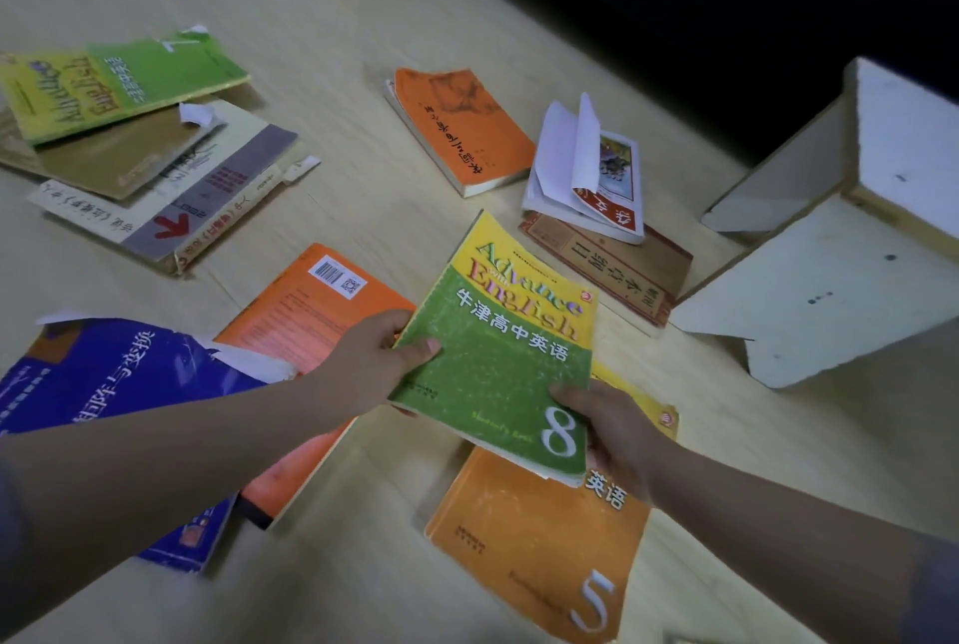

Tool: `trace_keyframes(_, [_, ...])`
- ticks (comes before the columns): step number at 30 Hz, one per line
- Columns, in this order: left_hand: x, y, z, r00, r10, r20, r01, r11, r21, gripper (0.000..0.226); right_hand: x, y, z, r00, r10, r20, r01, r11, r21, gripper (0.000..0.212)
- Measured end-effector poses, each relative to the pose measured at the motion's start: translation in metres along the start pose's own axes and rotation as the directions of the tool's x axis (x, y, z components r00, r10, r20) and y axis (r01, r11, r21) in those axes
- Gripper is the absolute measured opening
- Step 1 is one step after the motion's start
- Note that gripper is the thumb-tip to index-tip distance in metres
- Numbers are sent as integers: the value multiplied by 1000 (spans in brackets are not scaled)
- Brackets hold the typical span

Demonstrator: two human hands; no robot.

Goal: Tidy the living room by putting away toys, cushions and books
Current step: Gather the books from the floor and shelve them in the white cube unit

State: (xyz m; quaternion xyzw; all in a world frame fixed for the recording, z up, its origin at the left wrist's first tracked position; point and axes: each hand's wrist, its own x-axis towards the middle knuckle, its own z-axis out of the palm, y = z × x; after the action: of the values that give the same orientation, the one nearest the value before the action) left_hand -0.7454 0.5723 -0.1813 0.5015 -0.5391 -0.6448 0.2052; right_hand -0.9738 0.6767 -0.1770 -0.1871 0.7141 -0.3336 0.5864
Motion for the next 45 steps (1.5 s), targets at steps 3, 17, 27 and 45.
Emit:
trace_keyframes(3, [0, -6, 13, 1000, 22, 21, -24, 992, 125, 17, -14, 10, -12, 993, -109, -49, 101, 984, -149, 22])
trace_keyframes(17, [-12, -40, 70, 975, 45, 219, -168, 795, 583, 19, -62, 79, -41, 895, -271, -355, 39, 840, -541, 7])
trace_keyframes(27, [-28, -50, 75, 953, 113, 281, -281, 675, 682, 23, -80, 84, -48, 934, -135, -331, -81, 822, -564, 18])
trace_keyframes(45, [-30, -15, 49, 976, 151, 156, -216, 601, 770, 45, -36, 34, -28, 835, -443, -325, 92, 696, -712, 18])
